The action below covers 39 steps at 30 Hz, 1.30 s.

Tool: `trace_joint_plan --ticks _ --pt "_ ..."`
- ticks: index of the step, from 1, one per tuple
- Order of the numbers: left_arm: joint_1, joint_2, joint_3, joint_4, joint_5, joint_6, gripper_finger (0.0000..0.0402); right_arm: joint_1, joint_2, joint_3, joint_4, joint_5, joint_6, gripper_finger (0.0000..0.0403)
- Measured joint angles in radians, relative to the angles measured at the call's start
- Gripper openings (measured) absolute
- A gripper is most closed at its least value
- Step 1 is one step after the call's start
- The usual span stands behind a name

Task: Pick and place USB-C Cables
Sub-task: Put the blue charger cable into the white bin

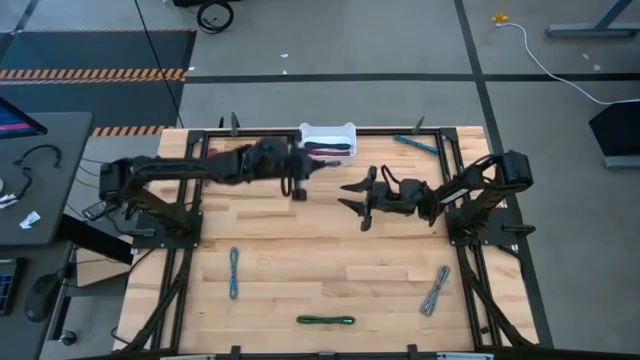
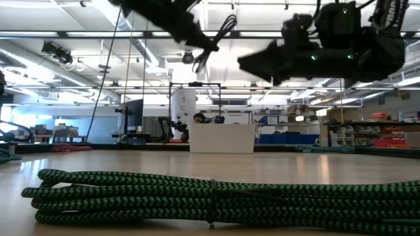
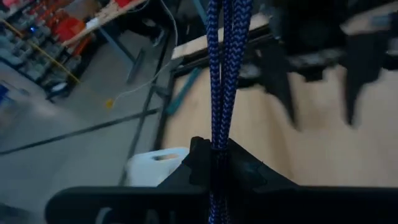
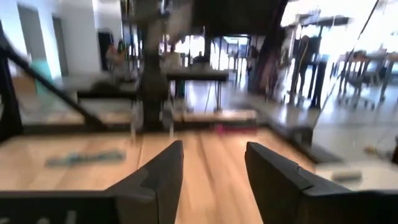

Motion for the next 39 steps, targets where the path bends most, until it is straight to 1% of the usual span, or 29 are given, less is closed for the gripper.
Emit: trace_joint_plan --ticks 3,6,10,11,13,15,17,21,24,28,31,34,39 --pt "0.044 0.081 0.179 -0.12 0.011 0.089 0.0023 0.01 0.003 -0.047 0.001 0.0 0.018 0.018" --pt "0.116 0.213 0.374 -0.222 0.073 0.147 0.0023 0.021 0.009 -0.086 0.008 0.0 0.06 0.0175" --pt "0.22 0.454 0.661 -0.443 0.186 0.152 0.0023 0.042 0.01 -0.122 0.044 0.0 0.11 0.017" --pt "0.237 0.518 0.731 -0.514 0.198 0.153 0.0023 0.048 0.009 -0.13 0.052 0.0 0.117 0.017" --pt "0.27 0.637 0.861 -0.605 0.213 0.151 0.0023 0.058 0.01 -0.141 0.07 0.0 0.13 0.017" --pt "0.295 0.737 0.963 -0.697 0.224 0.149 0.0023 0.066 0.009 -0.142 0.082 0.001 0.132 0.017" --pt "0.317 0.821 1.035 -0.754 0.235 0.148 0.0023 0.075 0.01 -0.142 0.088 0.001 0.131 0.0169" --pt "0.353 0.92 1.115 -0.839 0.282 0.147 0.0023 0.082 0.01 -0.14 0.095 0.003 0.132 0.0169" --pt "0.374 0.949 1.128 -0.863 0.334 0.144 0.0023 0.082 0.01 -0.14 0.094 0.013 0.134 0.0169" --pt "0.391 0.972 1.127 -0.872 0.373 0.126 0.0023 0.082 0.01 -0.14 0.093 0.029 0.134 0.0169" --pt "0.396 0.978 1.124 -0.873 0.382 0.127 0.0031 0.082 0.01 -0.14 0.096 0.029 0.133 0.0169" --pt "0.394 0.977 1.096 -0.868 0.379 0.134 0.0044 0.082 0.01 -0.14 0.098 0.029 0.133 0.0169" --pt "0.395 0.978 1.058 -0.878 0.368 0.153 0.0042 0.082 0.01 -0.14 0.1 0.029 0.138 0.0169"
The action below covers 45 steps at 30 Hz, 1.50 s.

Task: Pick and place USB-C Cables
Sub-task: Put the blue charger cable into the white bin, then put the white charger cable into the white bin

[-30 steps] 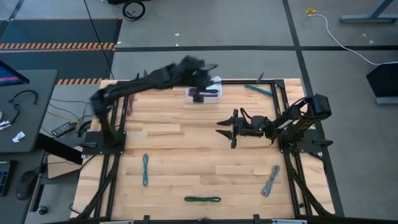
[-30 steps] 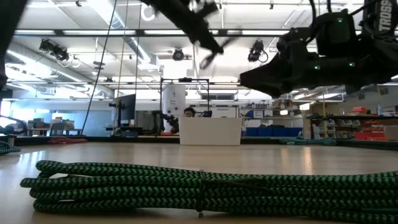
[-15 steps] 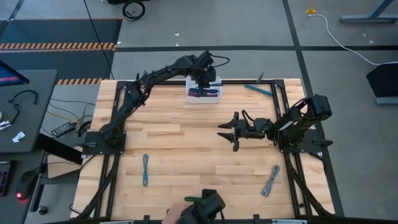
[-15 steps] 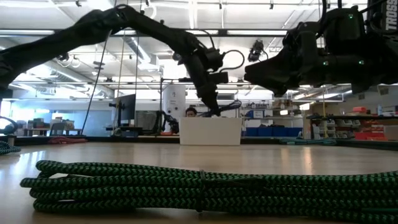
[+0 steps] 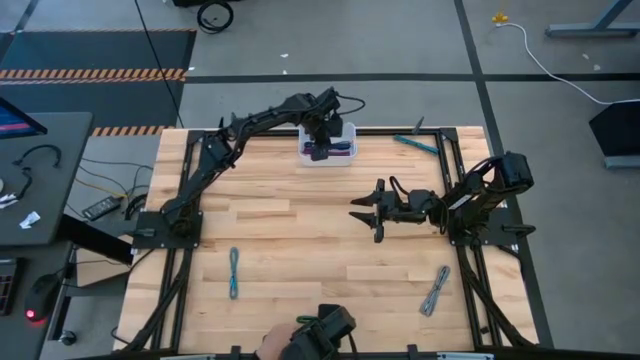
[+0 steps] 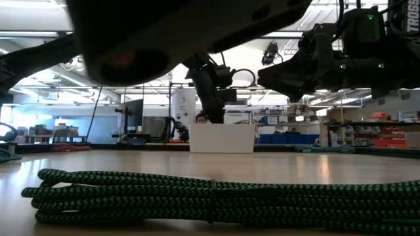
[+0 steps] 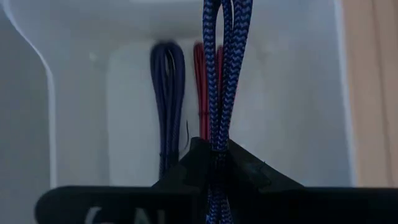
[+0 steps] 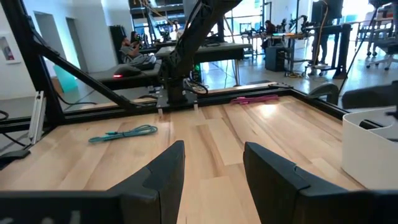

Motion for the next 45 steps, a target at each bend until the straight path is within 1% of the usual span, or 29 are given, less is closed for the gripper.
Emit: trace_joint_plan --ticks 4,6,9,13,16,18,21,23,26,28,30,35,38,40,42,44,45 --pt "0.0 0.0 -0.009 0.006 -0.003 0.0 0.004 0.0 0.0 0.0 0.0 0.0 0.0 0.0169" --pt "0.0 0.0 -0.009 0.006 -0.003 0.001 0.0049 0.0 0.0 0.0 0.0 0.0 0.001 0.0169" --pt "0.001 0.0 -0.009 0.003 0.001 0.001 0.0082 0.0 0.0 0.0 0.0 0.0 0.004 0.0169" --pt "0.004 0.0 -0.009 -0.003 0.023 0.008 0.0142 0.0 0.0 0.0 0.0 0.0 0.004 0.0169" --pt "0.004 -0.005 -0.009 -0.006 0.011 0.003 0.0185 0.0 0.0 0.0 -0.001 0.0 0.004 0.0169" --pt "0.004 -0.017 -0.009 -0.011 -0.015 0.002 0.0208 0.0 0.0 0.0 -0.002 0.0 0.004 0.0169" --pt "0.0 -0.058 -0.009 -0.022 -0.07 0.001 0.0232 0.0 0.0 0.0 -0.004 0.001 0.004 0.0169" --pt "0.0 -0.092 -0.009 -0.034 -0.1 0.0 0.024 0.0 0.0 0.0 -0.007 0.02 0.004 0.0169" --pt "0.004 -0.156 -0.009 -0.057 -0.098 -0.027 0.0243 0.0 0.0 -0.002 -0.008 0.049 0.003 0.0169" --pt "0.011 -0.209 -0.009 -0.079 -0.065 -0.062 0.024 0.0 0.0 -0.003 -0.015 0.058 0.003 0.0169" --pt "0.022 -0.252 -0.007 -0.1 0.014 -0.102 0.0233 0.0 0.0 -0.003 -0.021 0.059 0.001 0.0169" --pt "0.032 -0.314 -0.007 -0.15 0.312 -0.131 0.0209 0.0 0.0 -0.003 -0.046 0.026 0.001 0.0169" --pt "0.005 -0.315 -0.008 -0.154 0.436 -0.125 0.0188 0.003 -0.001 -0.007 -0.073 0.014 -0.005 0.0169" --pt "-0.022 -0.314 -0.013 -0.154 0.487 -0.108 0.0173 0.007 -0.001 -0.017 -0.078 0.012 -0.006 0.0169" --pt "-0.057 -0.321 -0.049 -0.099 0.513 -0.109 0.0156 0.014 -0.002 -0.041 -0.075 0.012 -0.004 0.0169" --pt "-0.088 -0.343 -0.115 -0.03 0.528 -0.134 0.0137 0.021 -0.002 -0.072 -0.052 0.019 0.008 0.0169" --pt "-0.103 -0.364 -0.156 0.037 0.528 -0.149 0.0127 0.024 -0.002 -0.088 -0.036 0.023 0.017 0.0169"
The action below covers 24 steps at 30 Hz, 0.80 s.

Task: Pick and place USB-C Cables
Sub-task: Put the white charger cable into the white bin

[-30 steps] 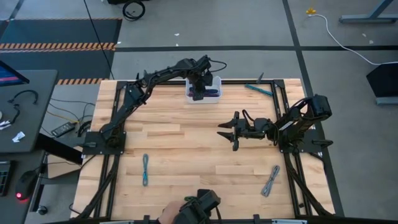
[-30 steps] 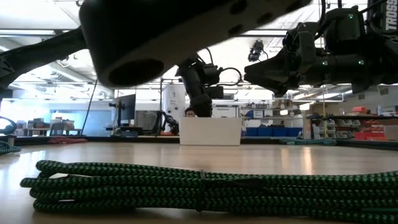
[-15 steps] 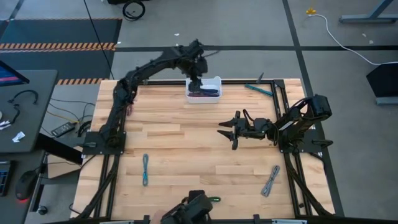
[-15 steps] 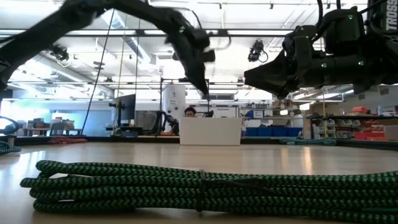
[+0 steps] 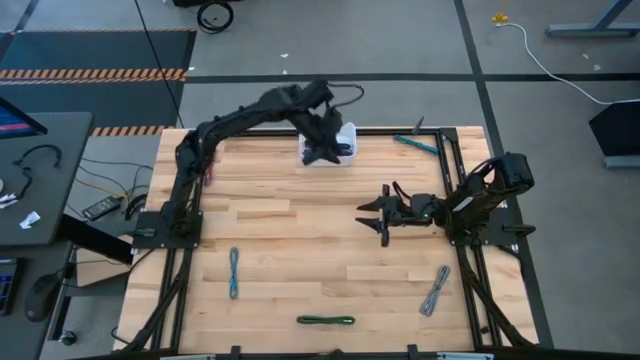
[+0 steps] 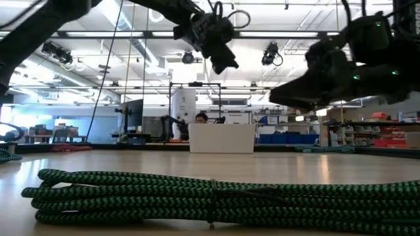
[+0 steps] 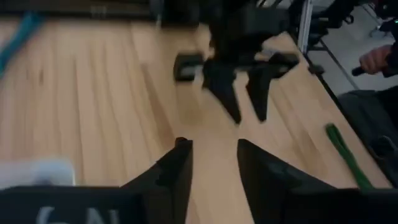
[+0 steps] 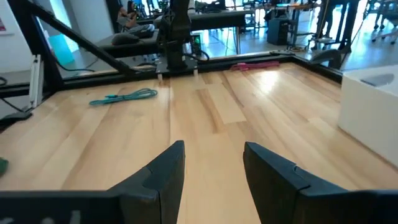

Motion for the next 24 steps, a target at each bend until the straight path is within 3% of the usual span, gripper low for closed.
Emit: trace_joint_plan --ticks 6,10,17,24 --pt "-0.025 -0.224 -0.42 0.482 -0.062 -0.177 0.0072 0.008 0.0 -0.122 0.171 0.01 0.034 0.0169" --pt "-0.019 -0.419 -0.757 0.844 -0.159 -0.344 0.0045 0.008 -0.012 -0.128 0.143 0.023 0.035 0.0169" --pt "-0.079 -0.741 -1.289 1.376 -0.393 -0.515 0.0022 0.008 -0.013 -0.109 0.148 -0.114 0.043 0.0169" --pt "-0.148 -0.959 -1.678 1.711 -0.638 -0.611 0.0021 0.008 -0.014 0.038 -0.108 -0.224 0.054 0.0169"
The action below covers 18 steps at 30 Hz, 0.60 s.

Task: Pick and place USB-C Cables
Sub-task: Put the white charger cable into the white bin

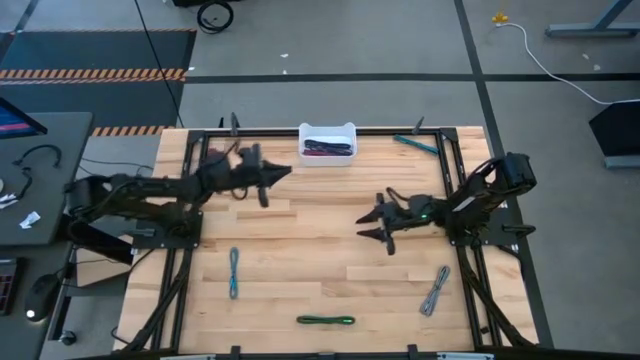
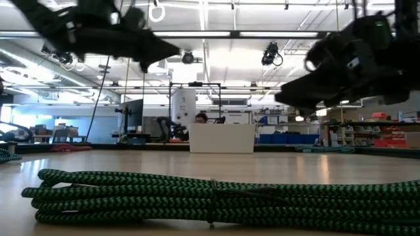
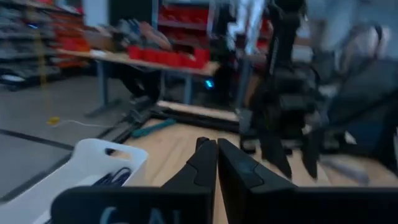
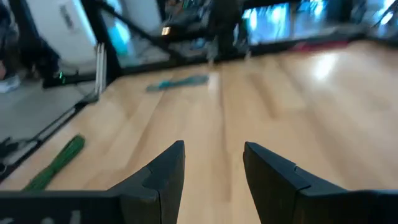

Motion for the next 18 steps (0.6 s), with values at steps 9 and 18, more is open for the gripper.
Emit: trace_joint_plan --ticks 9,18 --pt "-0.005 -0.111 -0.245 0.151 -0.036 -0.126 0.0018 0.024 -0.032 0.333 -0.85 -0.124 -0.026 0.0169" --pt "-0.038 -0.115 -0.274 0.145 -0.033 -0.134 0.002 0.161 -0.052 0.706 -1.782 -0.126 -0.152 0.0155"
